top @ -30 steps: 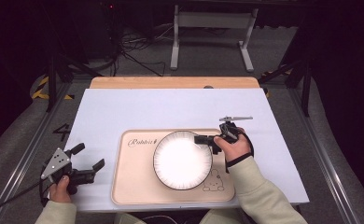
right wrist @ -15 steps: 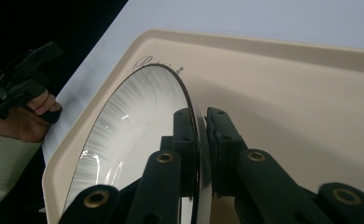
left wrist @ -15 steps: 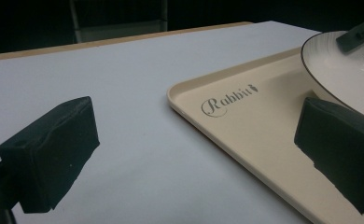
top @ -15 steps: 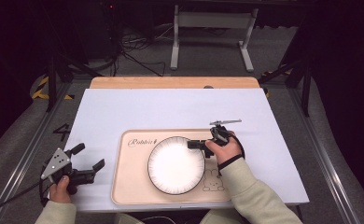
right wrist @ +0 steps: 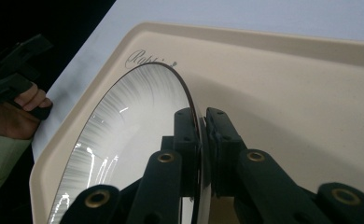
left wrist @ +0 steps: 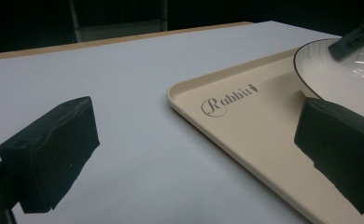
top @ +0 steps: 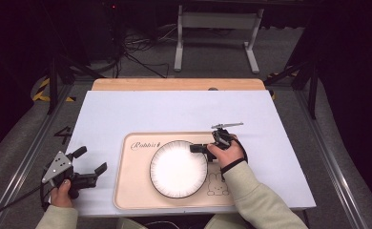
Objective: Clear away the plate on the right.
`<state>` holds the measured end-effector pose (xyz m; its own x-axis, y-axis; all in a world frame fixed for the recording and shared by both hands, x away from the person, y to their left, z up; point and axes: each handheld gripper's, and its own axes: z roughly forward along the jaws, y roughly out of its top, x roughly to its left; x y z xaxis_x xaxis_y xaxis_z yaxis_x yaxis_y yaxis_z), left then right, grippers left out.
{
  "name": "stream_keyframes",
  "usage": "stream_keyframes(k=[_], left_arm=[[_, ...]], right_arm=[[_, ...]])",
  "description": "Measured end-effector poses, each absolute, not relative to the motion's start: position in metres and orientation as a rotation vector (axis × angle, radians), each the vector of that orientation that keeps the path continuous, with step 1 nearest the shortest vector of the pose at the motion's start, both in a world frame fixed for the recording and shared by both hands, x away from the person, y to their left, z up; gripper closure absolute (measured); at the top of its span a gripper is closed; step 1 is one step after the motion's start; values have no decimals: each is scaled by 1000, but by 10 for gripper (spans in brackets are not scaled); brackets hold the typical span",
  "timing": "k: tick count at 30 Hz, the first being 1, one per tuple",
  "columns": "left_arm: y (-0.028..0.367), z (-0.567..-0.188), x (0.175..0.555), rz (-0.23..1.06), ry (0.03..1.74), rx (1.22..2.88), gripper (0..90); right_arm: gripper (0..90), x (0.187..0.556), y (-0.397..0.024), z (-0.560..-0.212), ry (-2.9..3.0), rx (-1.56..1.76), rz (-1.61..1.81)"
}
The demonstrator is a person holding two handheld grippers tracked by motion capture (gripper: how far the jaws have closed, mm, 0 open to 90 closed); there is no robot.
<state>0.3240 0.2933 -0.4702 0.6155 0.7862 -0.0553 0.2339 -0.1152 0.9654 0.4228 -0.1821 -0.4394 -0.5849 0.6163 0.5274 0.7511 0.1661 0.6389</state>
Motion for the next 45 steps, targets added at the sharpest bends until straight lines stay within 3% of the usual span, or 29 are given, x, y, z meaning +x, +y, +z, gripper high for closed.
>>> stream_keyframes(k=[27,45], left_arm=[[293,-470,324,574,861,1659,2],[293,-470,325,566,868,1663,2]], right_arm=[[825,428,-183,-448,-2343,-1349,-1300],[755,428,-182,-453,-2365,-1348,-1256]])
